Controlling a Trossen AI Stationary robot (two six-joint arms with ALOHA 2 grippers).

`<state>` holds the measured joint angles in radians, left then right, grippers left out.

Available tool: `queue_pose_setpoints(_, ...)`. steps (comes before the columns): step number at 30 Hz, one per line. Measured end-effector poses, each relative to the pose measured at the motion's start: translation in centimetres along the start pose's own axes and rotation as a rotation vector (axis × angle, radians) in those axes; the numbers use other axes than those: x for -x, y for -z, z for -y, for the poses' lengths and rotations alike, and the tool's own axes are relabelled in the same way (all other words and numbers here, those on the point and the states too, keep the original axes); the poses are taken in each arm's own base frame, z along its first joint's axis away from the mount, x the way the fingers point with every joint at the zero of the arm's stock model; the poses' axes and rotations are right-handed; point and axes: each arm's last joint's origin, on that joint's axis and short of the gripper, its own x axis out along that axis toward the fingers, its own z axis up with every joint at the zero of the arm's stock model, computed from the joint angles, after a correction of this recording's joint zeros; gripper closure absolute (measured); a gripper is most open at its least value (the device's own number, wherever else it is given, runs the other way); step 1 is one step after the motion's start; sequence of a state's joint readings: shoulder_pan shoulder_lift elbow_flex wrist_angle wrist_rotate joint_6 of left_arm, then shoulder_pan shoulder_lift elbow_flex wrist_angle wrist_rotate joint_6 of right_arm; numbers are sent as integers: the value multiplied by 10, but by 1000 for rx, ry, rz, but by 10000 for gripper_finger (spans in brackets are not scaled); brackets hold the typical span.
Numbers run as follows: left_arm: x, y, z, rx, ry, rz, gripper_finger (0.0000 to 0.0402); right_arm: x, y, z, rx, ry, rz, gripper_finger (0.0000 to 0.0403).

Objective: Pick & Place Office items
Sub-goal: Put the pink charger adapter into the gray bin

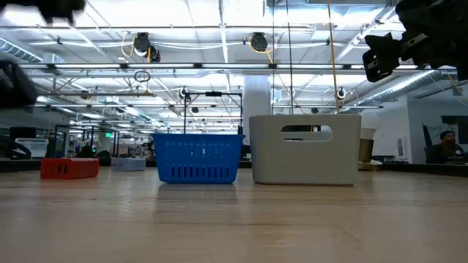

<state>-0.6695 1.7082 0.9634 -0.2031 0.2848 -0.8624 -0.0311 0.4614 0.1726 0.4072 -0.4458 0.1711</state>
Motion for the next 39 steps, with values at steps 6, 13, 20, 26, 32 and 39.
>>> queue_pose_setpoints(6,-19,16,-22,42,-156,-190,275,0,0,0,0,0,0,190)
queue_pose_setpoints(13,-11,23,-33,17,-281,-270,275,0,0,0,0,0,0,190)
queue_pose_setpoints(20,17,21,-31,96,-318,-237,275,0,0,0,0,-1,0,190)
queue_pose_setpoints(26,48,-4,-18,88,-253,41,275,0,0,0,-1,0,-2,190)
queue_pose_setpoints(32,63,-26,-9,-130,-143,223,275,0,0,0,-2,0,-4,190)
queue_pose_setpoints(39,71,-44,-12,-88,-88,340,275,-1,1,0,-4,1,-9,190)
